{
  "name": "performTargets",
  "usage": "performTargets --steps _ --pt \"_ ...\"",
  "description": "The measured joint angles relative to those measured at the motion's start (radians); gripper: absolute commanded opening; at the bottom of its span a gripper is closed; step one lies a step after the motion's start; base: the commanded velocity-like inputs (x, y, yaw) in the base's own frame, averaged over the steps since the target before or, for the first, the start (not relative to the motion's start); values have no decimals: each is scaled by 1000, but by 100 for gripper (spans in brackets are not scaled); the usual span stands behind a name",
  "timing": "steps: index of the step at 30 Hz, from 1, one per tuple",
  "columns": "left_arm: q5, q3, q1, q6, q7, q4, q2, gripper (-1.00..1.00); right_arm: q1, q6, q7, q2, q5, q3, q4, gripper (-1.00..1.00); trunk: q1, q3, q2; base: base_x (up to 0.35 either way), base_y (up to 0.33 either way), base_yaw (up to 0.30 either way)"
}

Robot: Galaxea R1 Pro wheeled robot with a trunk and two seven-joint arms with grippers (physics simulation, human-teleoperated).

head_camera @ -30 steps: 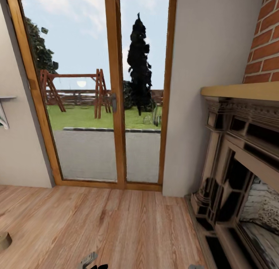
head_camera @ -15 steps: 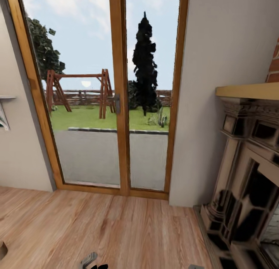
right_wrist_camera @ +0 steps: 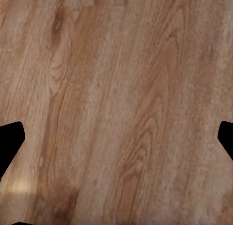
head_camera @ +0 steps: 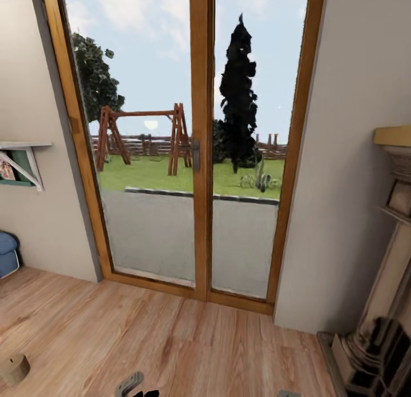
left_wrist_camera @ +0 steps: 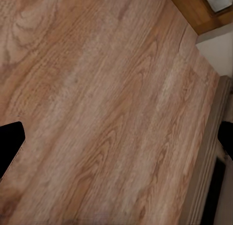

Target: Place each of the two pumpkins and all three candles from the living room inside a cabinet in the living room (use any cabinet), then make sure every cabinet is closed, and position the cauldron so it is next to a table in the living room.

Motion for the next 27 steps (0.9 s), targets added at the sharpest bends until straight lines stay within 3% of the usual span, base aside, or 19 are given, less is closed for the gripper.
performTargets --steps 27 --pt "0 0 0 0 0 0 0 100 0 0 0 1 0 1 0 100 0 0 0 333 0 255"
